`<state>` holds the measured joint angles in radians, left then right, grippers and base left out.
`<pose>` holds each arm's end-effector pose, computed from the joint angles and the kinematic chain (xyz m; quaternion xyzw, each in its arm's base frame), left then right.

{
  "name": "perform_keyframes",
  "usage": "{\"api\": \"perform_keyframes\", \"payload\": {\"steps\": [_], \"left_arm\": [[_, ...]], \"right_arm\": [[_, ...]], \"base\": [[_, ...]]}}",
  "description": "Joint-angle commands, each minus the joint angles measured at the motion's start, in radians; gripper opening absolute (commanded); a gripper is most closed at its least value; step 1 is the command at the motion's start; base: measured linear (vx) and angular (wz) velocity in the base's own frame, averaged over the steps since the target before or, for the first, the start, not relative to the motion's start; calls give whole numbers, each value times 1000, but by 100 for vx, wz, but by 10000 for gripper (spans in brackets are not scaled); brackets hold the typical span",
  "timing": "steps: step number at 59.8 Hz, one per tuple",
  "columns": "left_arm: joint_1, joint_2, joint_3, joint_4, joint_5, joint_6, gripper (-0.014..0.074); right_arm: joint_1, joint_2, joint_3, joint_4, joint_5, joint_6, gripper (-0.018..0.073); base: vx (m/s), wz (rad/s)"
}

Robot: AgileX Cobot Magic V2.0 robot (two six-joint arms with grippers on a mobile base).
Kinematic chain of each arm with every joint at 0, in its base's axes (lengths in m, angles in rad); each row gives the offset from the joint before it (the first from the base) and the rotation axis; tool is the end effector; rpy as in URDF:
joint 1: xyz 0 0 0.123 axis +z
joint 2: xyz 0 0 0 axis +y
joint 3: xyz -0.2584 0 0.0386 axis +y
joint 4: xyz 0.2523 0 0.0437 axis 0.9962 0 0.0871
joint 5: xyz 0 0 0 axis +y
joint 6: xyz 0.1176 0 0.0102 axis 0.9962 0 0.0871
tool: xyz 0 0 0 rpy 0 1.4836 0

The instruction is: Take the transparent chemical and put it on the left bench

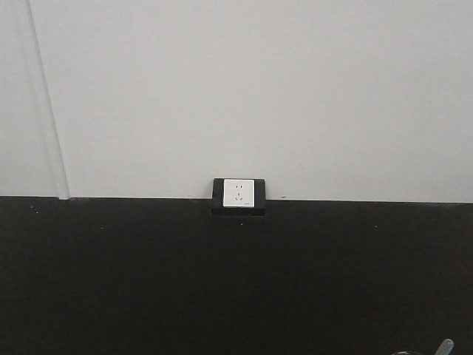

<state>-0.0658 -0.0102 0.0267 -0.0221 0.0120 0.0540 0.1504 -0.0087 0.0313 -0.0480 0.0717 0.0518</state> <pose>0.1118 -0.0074 0.2053 0.0336 0.6852 -0.0124 0.7274 0.1113 0.0165 0.1964 -0.0507 0.7078 0.0531 0.7026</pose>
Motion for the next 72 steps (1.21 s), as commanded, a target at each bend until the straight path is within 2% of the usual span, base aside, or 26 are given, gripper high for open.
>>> {"api": "perform_keyframes", "payload": {"steps": [1,9,16,25,34,43,57,66,72], "left_arm": [[-2,-19,16,-1,-78,-8,-3],[-2,-19,16,-1,-78,-8,-3],[-2,-19,16,-1,-78,-8,-3],[-2,-19,16,-1,-78,-8,-3],[-2,-19,16,-1,-78,-8,-3],[-2,-19,16,-1,-78,-8,-3],[-2,-19,16,-1,-78,-8,-3],[-2,-19,16,-1,-78,-8,-3],[-2,-19,16,-1,-78,-8,-3]], "right_arm": [[-4,-13,6,-2,-83,-6,-8],[-4,-13,6,-3,-85,-7,-8],[-4,-13,-12,3,-146,-2,-8],[-4,14,-148,35,-146,1,-8],[-4,162,-309,34,-152,-7,-8],[-4,345,-430,33,-226,-9,-8],[-4,495,-477,35,-288,-9,4],[-4,545,-477,36,-289,7,71],[-4,567,-477,36,-291,21,175]], "base": [[0,0],[0,0],[0,0],[0,0],[0,0],[0,0],[0,0],[0,0],[0,0]]}}
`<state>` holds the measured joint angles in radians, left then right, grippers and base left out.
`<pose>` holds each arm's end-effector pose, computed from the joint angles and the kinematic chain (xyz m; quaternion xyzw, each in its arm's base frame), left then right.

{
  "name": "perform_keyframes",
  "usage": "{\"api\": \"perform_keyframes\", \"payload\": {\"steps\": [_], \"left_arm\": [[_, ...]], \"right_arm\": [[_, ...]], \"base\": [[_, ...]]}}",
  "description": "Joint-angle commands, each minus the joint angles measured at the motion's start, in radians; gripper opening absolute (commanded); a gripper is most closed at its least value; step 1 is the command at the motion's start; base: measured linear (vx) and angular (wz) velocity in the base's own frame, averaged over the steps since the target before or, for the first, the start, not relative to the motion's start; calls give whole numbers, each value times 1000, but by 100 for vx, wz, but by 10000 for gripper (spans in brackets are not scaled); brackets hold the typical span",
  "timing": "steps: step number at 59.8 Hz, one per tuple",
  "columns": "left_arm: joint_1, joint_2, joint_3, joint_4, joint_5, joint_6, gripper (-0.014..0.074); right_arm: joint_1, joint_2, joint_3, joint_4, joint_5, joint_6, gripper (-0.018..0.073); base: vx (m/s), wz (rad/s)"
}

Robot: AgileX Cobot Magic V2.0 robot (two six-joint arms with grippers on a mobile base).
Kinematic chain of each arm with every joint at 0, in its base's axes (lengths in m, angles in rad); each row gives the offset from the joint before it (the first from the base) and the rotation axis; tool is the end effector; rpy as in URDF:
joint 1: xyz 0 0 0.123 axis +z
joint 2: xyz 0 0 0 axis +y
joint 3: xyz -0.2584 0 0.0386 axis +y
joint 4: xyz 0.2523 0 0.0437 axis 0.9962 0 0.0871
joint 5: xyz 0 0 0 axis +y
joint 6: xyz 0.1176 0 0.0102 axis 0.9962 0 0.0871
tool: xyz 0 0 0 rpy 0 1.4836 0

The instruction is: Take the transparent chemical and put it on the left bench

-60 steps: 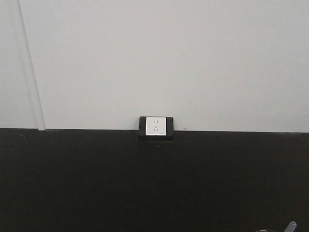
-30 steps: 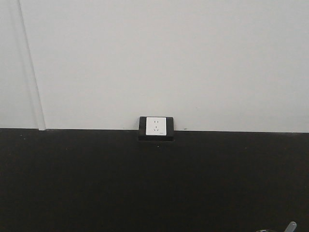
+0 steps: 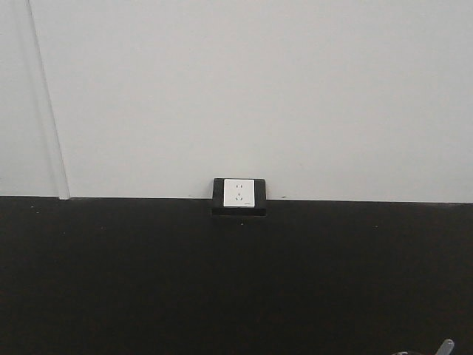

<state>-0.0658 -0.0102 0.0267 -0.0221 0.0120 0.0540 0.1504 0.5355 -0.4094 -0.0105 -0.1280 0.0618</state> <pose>0.1118 -0.0074 0.2053 0.0336 0.6852 -0.0124 0.7274 0.1689 0.0258 0.3101 -0.0339 0.6741 0.0748 0.7341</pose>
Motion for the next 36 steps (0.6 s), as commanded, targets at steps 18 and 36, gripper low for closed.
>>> {"api": "perform_keyframes", "payload": {"steps": [18,36], "left_arm": [[-2,-19,16,-1,-78,-8,-3],[-2,-19,16,-1,-78,-8,-3]], "right_arm": [[-4,72,-36,43,-152,25,610],[-4,319,-130,481,-34,-86,592]], "base": [[0,0],[0,0]]}}
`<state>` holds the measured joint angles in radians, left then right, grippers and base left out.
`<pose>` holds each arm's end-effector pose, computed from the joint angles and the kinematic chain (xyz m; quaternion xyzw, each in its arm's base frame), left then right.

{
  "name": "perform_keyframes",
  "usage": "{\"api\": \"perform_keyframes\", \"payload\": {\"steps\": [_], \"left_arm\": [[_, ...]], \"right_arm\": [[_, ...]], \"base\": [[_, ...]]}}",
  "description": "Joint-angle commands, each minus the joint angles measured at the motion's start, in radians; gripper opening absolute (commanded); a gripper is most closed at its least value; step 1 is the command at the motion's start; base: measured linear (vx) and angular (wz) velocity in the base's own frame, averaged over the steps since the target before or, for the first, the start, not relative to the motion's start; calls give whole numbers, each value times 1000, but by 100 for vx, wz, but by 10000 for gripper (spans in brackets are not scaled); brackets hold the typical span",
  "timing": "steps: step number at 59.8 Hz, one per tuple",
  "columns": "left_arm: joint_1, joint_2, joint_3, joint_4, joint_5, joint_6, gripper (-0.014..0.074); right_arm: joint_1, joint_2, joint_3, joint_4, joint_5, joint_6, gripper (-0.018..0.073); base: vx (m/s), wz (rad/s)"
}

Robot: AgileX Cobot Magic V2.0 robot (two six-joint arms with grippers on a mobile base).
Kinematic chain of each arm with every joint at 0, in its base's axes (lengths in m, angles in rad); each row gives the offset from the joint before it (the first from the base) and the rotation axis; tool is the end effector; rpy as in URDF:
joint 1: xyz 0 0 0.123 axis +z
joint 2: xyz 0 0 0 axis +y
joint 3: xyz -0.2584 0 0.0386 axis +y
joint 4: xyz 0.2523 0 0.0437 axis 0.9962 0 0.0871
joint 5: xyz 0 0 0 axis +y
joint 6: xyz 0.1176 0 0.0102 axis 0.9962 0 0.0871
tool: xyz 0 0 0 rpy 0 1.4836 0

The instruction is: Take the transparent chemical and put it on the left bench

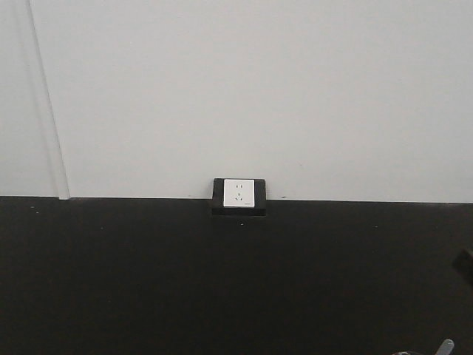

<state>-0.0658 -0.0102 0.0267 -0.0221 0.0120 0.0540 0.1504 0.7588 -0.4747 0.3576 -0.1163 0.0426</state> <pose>0.1118 -0.0074 0.2053 0.0336 0.6852 -0.0124 0.7274 0.2093 0.0269 0.2896 0.1047 0.7300 0.1684 0.6540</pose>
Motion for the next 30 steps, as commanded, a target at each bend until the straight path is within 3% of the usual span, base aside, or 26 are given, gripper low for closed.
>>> {"api": "perform_keyframes", "payload": {"steps": [1,9,20,30], "left_arm": [[-2,-19,16,-1,-78,-8,-3],[-2,-19,16,-1,-78,-8,-3],[-2,-19,16,-1,-78,-8,-3],[-2,-19,16,-1,-78,-8,-3]], "right_arm": [[-4,116,-72,129,-46,-74,587],[-4,285,-129,239,-53,-136,558],[-9,449,-171,297,-73,-242,554],[-119,513,-188,355,-11,-281,551]], "base": [[0,0],[0,0],[0,0],[0,0]]}}
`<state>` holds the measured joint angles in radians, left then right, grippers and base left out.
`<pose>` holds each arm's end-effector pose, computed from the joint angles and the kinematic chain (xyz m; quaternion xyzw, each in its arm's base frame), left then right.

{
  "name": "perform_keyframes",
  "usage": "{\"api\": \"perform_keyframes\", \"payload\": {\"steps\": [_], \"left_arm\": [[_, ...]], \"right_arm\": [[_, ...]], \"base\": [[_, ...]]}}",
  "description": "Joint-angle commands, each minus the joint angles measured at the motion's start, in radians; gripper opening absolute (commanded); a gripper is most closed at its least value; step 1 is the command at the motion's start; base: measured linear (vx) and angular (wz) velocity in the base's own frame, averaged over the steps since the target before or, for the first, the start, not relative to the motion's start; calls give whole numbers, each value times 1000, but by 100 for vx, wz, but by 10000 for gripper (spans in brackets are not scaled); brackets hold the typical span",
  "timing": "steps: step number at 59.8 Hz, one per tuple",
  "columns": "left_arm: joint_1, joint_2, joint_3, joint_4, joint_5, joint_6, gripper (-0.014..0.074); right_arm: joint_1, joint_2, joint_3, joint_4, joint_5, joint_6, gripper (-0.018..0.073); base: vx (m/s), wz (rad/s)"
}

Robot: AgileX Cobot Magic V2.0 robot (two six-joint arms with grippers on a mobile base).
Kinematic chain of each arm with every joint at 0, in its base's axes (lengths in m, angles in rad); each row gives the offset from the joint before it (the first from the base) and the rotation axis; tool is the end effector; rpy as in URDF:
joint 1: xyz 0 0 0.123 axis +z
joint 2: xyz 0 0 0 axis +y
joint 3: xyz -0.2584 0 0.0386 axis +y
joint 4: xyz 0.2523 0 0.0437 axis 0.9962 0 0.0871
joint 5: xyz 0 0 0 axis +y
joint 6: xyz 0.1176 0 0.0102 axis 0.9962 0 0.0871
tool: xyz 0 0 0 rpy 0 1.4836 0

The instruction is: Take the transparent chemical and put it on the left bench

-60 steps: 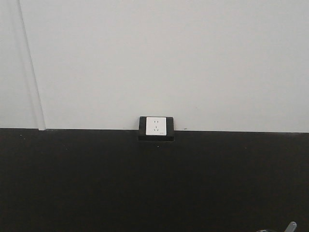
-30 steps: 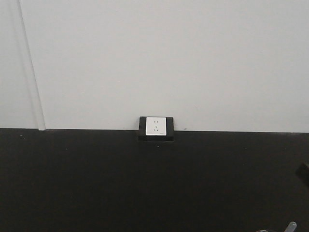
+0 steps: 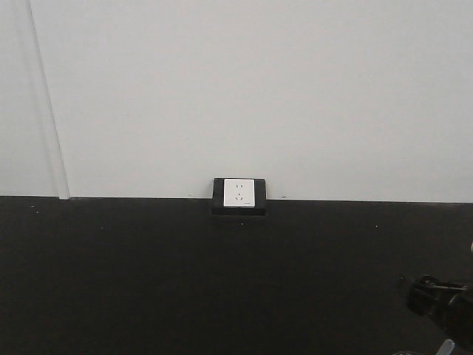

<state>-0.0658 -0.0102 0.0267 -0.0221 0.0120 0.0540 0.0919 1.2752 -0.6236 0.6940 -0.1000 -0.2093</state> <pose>0.1118 -0.0074 0.2053 0.0336 0.6852 -0.0124 0.7274 0.2923 0.0194 0.2079 0.1822 0.8370 0.1197 0.5020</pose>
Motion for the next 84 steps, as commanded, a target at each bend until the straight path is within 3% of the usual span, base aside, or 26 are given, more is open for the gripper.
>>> {"api": "perform_keyframes", "payload": {"steps": [1,7,11,42,52,65,76,84], "left_arm": [[-2,-19,16,-1,-78,-8,-3],[-2,-19,16,-1,-78,-8,-3],[-2,-19,16,-1,-78,-8,-3],[-2,-19,16,-1,-78,-8,-3],[-2,-19,16,-1,-78,-8,-3],[-2,-19,16,-1,-78,-8,-3],[-2,-19,16,-1,-78,-8,-3],[-2,-19,16,-1,-78,-8,-3]], "right_arm": [[-82,-3,-39,18,-15,-32,550],[-175,0,-39,18,113,-26,536],[-196,8,-39,11,177,-31,524],[-202,71,-39,38,305,-79,489],[-202,71,-39,42,316,-79,324],[-202,71,-39,45,305,-79,-11],[-202,59,-51,41,275,-88,-8],[-202,13,-103,36,277,-160,-6]], "base": [[0,0],[0,0],[0,0],[0,0],[0,0],[0,0],[0,0],[0,0]]}}
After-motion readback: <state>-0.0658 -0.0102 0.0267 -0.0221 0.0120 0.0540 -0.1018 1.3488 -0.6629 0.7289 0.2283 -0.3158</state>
